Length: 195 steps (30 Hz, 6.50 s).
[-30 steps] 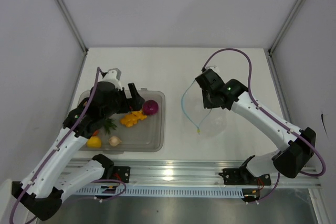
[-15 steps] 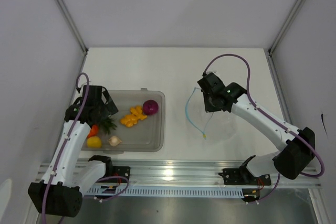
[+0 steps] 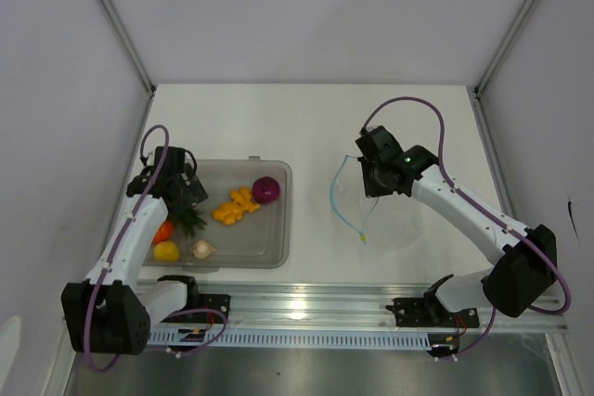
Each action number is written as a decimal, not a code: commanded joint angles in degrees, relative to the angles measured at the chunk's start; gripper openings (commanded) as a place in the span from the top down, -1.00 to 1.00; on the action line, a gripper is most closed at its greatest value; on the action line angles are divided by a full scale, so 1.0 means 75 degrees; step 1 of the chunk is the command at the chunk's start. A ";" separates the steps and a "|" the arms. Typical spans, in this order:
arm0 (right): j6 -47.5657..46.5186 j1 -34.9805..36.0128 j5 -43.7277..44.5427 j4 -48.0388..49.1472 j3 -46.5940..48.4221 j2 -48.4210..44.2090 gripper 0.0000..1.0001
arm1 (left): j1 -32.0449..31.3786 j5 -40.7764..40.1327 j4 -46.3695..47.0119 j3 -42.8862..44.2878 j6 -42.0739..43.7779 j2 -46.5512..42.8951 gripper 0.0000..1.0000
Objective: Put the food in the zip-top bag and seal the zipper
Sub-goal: Pick up the fake fruit from the bin, then place the fake fruit in the bin.
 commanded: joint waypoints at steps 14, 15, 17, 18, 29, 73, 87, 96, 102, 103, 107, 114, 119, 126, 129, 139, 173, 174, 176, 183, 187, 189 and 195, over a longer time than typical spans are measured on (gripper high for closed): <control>-0.0249 -0.0359 -0.0478 0.0384 -0.0051 -0.0174 1.00 | 0.0141 -0.1030 0.0951 -0.0147 -0.1845 0.1508 -0.84; -0.0249 -0.0359 -0.0478 0.0372 -0.0052 -0.0163 1.00 | 0.0141 -0.1077 0.0951 -0.0135 -0.1880 0.1614 -0.84; -0.0249 -0.0359 -0.0443 0.0326 -0.0063 -0.0209 1.00 | 0.0385 -0.0915 0.0986 -0.0052 -0.1939 0.1883 -0.83; -0.0249 -0.0371 -0.0420 0.0314 -0.0075 -0.0233 1.00 | 0.0399 -0.0867 0.1010 -0.0029 -0.1962 0.1977 -0.83; -0.0155 -0.0418 -0.0361 0.0243 -0.0133 -0.0408 1.00 | 0.0422 -0.0234 0.1537 -0.0181 -0.1834 0.2435 0.22; -0.0202 0.0707 0.0998 0.0103 0.0124 -0.0549 1.00 | -0.5296 0.9459 0.2579 0.1329 0.0007 0.0828 0.50; 0.0068 0.1035 0.0788 -0.0167 0.0089 -0.0970 1.00 | -0.5695 0.9471 0.3881 0.1225 -0.0849 0.2445 0.50; -0.0270 0.1363 0.0565 -0.0038 0.0008 -0.1240 1.00 | -0.5753 0.8532 0.3190 0.1775 -0.1259 0.3161 0.55; -0.0681 0.1901 0.1314 -0.0178 0.0147 -0.1276 1.00 | -0.5753 0.7981 0.2416 0.2198 -0.1024 0.3372 0.60; -0.0729 0.2018 0.1419 -0.0190 0.0159 -0.1276 1.00 | -0.5753 0.7981 0.2439 0.2186 -0.1048 0.3396 0.60; -0.1009 0.2406 0.1491 -0.0062 0.0230 -0.1276 1.00 | -0.5777 0.7969 0.2381 0.2244 -0.1060 0.3513 0.62; -0.1186 0.2395 0.1167 0.0078 0.0593 -0.1217 1.00 | -0.6257 0.7497 0.1288 0.3171 0.0148 0.3900 0.63; -0.0999 0.2371 0.0285 0.0454 0.0780 -0.0936 1.00 | -0.6316 0.9045 0.2215 0.2749 0.0100 0.3619 0.60; -0.0776 0.2196 -0.1355 0.0829 0.0068 -0.1006 1.00 | -0.6211 0.8567 0.2565 0.2188 -0.0562 0.3303 0.60; -0.0752 0.2160 -0.2257 0.1016 -0.0319 -0.1112 1.00 | -0.6047 0.9011 0.4684 0.1168 -0.2193 0.2893 0.61; -0.0273 0.1412 -0.4121 0.1298 -0.0884 -0.1838 1.00 | -0.5800 0.7326 0.6177 0.0416 -0.3146 0.1873 0.72; -0.0178 0.0696 -0.3912 -0.0119 0.0078 -0.1275 1.00 | -0.5847 0.7913 0.4783 0.0853 -0.1305 0.1640 0.51; -0.0109 0.0695 -0.3459 -0.0224 0.0101 -0.1287 1.00 | -0.5859 0.7331 0.4830 0.0711 -0.1411 0.1487 0.52; 0.0032 0.0660 -0.2871 -0.0645 0.0147 -0.1287 1.00 | -0.5847 0.6963 0.4923 0.0186 -0.1832 0.1042 0.53; 0.0817 0.0672 -0.2670 -0.0484 -0.0180 -0.1229 0.96 | -0.5917 0.6996 0.5638 -0.0228 -0.2209 0.1332 0.51; 0.1251 0.0871 -0.2365 -0.0296 -0.0461 -0.1112 0.83 | -0.6093 0.7184 0.6001 0.0017 -0.2220 0.2035 0.51; 0.1356 0.1057 -0.2236 -0.0296 -0.0473 -0.1007 0.78 | -0.6152 0.7219 0.6119 0.0065 -0.2267 0.2409 0.51; 0.1626 0.1550 -0.1067 -0.1137 -0.0052 -0.0808 -0.10 | -0.6199 0.7395 0.6342 0.0334 -0.2314 0.2892 0.51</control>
